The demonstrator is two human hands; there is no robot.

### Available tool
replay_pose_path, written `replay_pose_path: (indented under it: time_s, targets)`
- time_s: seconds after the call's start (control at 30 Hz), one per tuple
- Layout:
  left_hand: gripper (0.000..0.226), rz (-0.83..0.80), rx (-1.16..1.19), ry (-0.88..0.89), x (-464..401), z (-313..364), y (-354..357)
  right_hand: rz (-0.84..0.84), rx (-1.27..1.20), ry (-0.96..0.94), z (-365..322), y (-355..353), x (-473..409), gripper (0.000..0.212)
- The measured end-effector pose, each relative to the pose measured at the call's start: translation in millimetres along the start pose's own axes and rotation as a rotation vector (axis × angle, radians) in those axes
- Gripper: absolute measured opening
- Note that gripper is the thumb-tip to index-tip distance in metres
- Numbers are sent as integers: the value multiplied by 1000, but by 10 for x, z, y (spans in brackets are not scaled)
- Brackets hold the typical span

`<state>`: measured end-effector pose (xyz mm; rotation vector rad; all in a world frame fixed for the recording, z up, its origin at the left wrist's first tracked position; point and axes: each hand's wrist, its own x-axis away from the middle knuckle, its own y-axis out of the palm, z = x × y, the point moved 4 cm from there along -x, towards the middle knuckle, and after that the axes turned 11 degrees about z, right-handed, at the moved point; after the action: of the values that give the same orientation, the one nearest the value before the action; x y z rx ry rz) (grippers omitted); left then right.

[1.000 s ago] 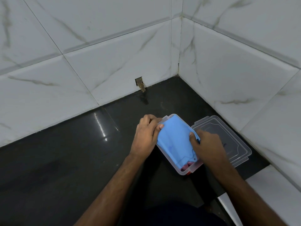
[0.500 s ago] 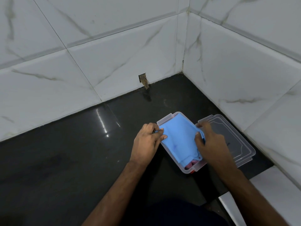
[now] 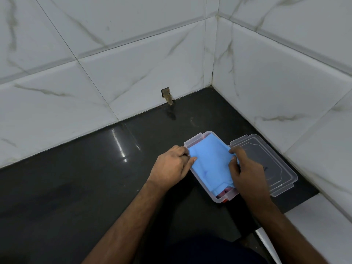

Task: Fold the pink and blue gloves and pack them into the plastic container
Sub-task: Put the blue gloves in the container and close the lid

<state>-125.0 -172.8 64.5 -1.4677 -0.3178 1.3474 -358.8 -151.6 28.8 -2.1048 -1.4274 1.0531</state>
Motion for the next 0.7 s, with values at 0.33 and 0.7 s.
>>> replay_pose_path:
  time_s: [0.33, 0.7]
  targets:
    - [51, -302, -9, -8, -77, 0, 79, -26, -27, 7, -18, -8, 21, 22]
    - [20, -346, 362, 228, 112, 412, 86, -110, 55, -3, -135, -53, -67, 19]
